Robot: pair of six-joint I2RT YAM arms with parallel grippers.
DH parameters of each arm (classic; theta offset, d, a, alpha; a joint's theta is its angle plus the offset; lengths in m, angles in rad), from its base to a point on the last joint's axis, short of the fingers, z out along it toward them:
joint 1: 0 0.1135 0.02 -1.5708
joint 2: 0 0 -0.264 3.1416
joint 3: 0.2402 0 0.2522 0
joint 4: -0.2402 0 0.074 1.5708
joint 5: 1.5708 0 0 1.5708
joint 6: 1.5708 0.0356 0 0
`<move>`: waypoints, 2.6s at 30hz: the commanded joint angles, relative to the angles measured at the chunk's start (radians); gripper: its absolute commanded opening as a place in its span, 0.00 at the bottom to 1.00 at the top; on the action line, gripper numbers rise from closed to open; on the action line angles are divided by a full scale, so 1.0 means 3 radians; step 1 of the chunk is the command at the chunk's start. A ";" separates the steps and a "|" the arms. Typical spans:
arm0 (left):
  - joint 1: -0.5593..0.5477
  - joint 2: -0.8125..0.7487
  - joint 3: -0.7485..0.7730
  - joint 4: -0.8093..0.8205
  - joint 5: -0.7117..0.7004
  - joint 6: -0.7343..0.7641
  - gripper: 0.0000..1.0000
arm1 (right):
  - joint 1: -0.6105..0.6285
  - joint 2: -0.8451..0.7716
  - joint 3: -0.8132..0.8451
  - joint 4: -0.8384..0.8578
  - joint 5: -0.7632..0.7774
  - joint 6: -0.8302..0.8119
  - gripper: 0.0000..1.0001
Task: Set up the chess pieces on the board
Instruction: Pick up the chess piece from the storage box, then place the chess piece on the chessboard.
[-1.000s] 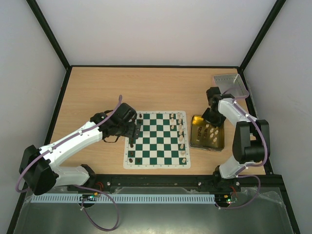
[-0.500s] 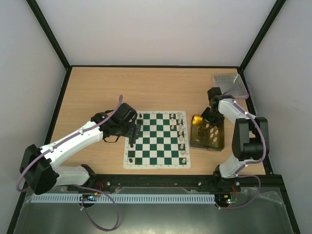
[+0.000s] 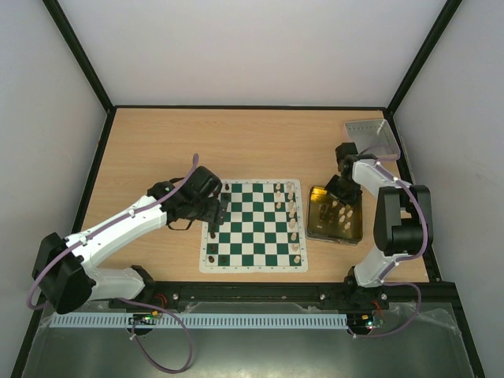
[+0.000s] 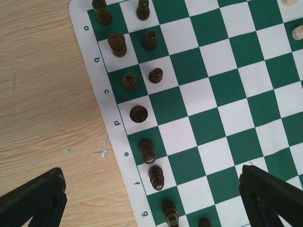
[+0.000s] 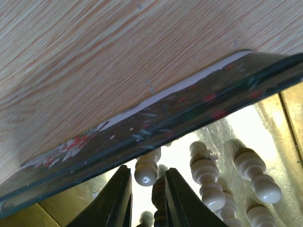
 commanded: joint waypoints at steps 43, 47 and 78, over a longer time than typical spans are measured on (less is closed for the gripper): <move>-0.0020 0.0053 -0.0042 -0.0006 0.0009 0.0021 0.99 | 0.1128 -0.0424 0.0656 -0.0794 0.0198 -0.0021 0.02; -0.0020 0.0053 -0.0040 -0.0006 0.0004 0.0021 0.99 | 0.1456 -0.0413 0.0717 -0.0837 0.0100 0.0067 0.02; -0.0015 0.0083 -0.0035 -0.0006 0.0010 0.0026 0.99 | 0.1982 0.0384 0.0619 -0.0464 -0.0082 -0.0059 0.02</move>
